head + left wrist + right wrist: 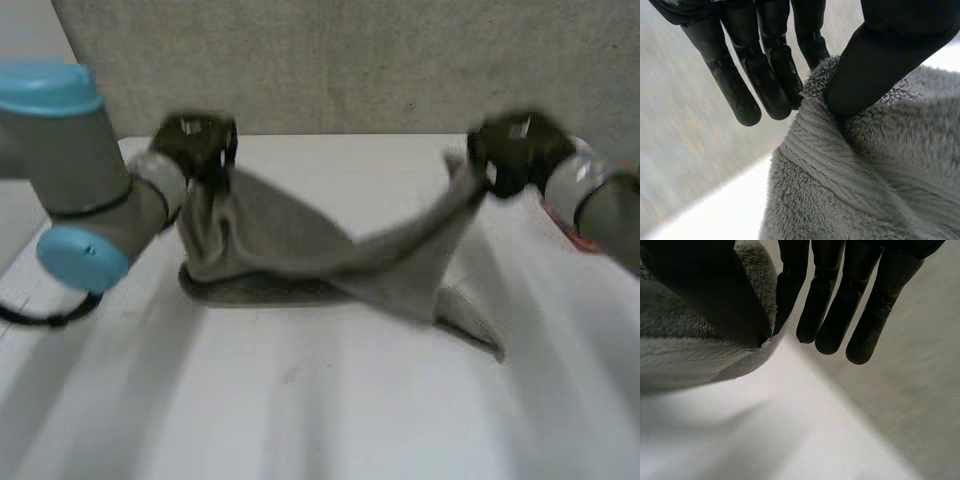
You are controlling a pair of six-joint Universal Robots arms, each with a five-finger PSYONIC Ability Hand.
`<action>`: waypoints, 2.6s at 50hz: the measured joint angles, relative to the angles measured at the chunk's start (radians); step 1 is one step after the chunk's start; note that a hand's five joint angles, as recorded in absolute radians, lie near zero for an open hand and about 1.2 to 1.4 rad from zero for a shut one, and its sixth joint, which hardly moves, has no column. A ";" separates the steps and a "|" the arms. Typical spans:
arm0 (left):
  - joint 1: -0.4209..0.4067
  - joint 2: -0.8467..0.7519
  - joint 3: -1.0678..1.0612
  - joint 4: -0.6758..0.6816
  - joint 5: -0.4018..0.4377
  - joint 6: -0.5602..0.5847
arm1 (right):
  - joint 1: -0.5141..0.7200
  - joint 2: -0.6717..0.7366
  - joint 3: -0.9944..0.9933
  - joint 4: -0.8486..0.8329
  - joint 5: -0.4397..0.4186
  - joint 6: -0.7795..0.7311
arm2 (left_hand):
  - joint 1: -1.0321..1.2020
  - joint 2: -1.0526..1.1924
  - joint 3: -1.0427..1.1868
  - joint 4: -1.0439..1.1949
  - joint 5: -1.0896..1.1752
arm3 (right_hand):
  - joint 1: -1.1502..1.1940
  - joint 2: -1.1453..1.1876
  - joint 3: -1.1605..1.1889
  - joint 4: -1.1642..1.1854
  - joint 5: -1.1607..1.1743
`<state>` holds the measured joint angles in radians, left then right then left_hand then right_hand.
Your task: Fold the laundry.
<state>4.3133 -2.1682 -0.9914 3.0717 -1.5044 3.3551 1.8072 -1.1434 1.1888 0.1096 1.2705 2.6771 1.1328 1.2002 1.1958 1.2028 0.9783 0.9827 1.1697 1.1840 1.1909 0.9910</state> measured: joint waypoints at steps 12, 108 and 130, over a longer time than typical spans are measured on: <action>-0.019 0.068 0.246 0.332 -0.076 -0.007 | 0.053 0.014 -0.289 -0.426 0.106 0.237 | 0.000 0.000 0.000 0.000 0.000 | 0.000 0.000 0.000 0.000 0.000; 0.098 0.354 -0.837 0.194 0.082 0.142 | 0.066 0.243 0.047 0.202 -0.053 -0.734 | -0.787 -0.868 -0.859 -0.876 -0.832 | 0.013 0.005 -0.010 -0.010 -0.010; 0.098 0.300 -0.827 0.204 0.086 0.145 | -0.251 0.088 0.223 0.003 -0.067 -0.069 | -0.783 -0.856 -0.851 -0.860 -0.805 | 0.013 0.005 -0.006 -0.003 0.000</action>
<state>4.4109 -1.8681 -1.8183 3.2760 -1.4188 3.5001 1.5558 -1.0558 1.4117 0.1123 1.2036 2.6085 0.3502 0.3442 0.3452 0.3427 0.1732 0.9952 1.1746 1.1782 1.1881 0.9914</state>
